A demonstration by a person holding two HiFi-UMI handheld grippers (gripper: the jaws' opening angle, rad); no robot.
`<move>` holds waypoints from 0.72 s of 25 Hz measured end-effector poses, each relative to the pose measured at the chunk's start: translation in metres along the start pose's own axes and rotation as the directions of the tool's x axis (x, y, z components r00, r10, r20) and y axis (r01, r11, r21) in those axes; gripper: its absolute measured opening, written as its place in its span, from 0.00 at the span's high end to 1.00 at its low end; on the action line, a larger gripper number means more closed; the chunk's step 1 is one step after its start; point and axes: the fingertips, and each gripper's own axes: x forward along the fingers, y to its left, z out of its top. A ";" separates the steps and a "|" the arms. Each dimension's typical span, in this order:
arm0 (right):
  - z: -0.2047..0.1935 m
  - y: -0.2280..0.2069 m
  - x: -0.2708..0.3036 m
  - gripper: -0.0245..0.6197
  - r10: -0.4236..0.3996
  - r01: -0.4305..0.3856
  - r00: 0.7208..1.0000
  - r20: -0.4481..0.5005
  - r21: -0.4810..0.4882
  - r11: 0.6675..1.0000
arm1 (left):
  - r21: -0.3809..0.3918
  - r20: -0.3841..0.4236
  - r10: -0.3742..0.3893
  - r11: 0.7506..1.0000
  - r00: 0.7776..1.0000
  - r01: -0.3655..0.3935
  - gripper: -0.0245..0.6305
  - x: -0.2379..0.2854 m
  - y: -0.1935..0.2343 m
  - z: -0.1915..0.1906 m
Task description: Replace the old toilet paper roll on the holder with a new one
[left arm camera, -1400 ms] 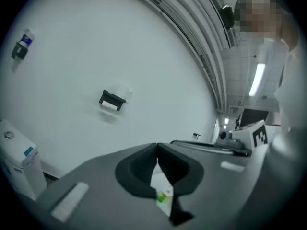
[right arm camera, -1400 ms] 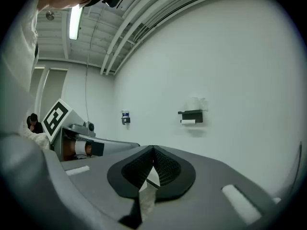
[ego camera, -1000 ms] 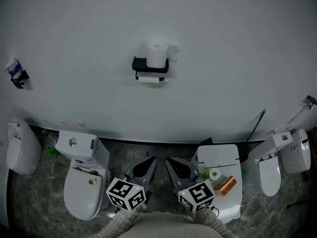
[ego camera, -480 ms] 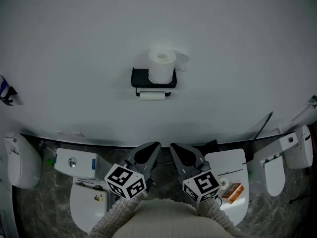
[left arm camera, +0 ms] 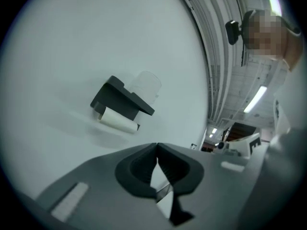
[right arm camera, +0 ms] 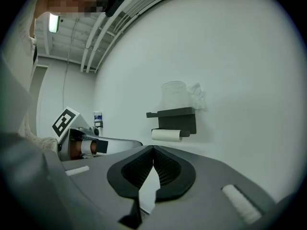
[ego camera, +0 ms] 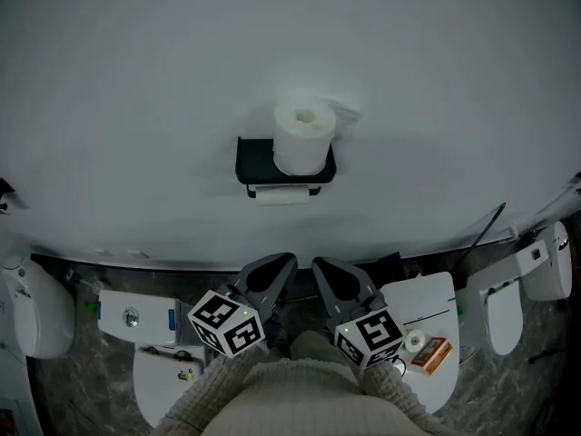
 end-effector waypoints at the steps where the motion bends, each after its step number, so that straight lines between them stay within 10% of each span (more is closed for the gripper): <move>1: 0.000 -0.001 0.003 0.96 0.003 -0.003 1.000 -0.002 0.000 1.000 | -0.020 0.011 -0.016 1.000 1.000 0.016 0.95 0.002 0.001 0.001; 18: 0.018 -0.041 0.026 0.96 0.025 -0.026 1.000 -0.010 -0.054 0.998 | -0.285 0.129 -0.050 0.955 0.990 0.086 0.94 0.047 0.032 0.017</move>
